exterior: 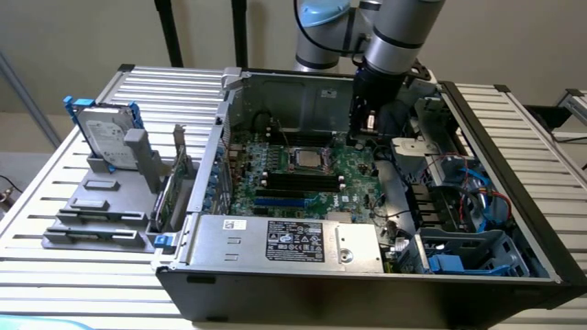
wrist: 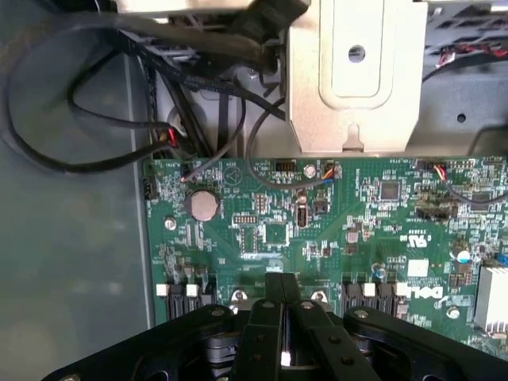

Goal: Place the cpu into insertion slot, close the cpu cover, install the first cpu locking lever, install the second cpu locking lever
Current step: 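Close the cpu cover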

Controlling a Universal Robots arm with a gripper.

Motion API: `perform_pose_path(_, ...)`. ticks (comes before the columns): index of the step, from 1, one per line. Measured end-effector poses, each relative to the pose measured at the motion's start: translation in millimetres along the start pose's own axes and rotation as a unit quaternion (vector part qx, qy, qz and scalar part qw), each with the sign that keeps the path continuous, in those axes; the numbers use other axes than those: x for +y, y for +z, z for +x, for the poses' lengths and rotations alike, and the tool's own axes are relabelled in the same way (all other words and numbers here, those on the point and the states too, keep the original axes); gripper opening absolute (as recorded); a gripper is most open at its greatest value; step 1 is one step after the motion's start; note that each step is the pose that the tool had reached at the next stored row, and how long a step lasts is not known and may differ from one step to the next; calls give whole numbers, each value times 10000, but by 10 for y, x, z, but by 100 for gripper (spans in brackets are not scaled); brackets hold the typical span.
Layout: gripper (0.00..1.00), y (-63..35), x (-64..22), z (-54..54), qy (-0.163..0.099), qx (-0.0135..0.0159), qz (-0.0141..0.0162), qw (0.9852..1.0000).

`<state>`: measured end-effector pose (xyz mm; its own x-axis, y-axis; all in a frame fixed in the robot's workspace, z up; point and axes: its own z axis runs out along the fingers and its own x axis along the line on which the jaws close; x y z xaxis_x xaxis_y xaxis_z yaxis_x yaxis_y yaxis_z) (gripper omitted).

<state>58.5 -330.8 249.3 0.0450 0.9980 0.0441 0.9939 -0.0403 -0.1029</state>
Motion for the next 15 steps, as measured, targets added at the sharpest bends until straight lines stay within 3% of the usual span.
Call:
perform_pose_path(7,11,13,-126,-6,4,-8,206,9998)
perform_pose_path(15,11,27,-268,-13,4,-16,371,9993)
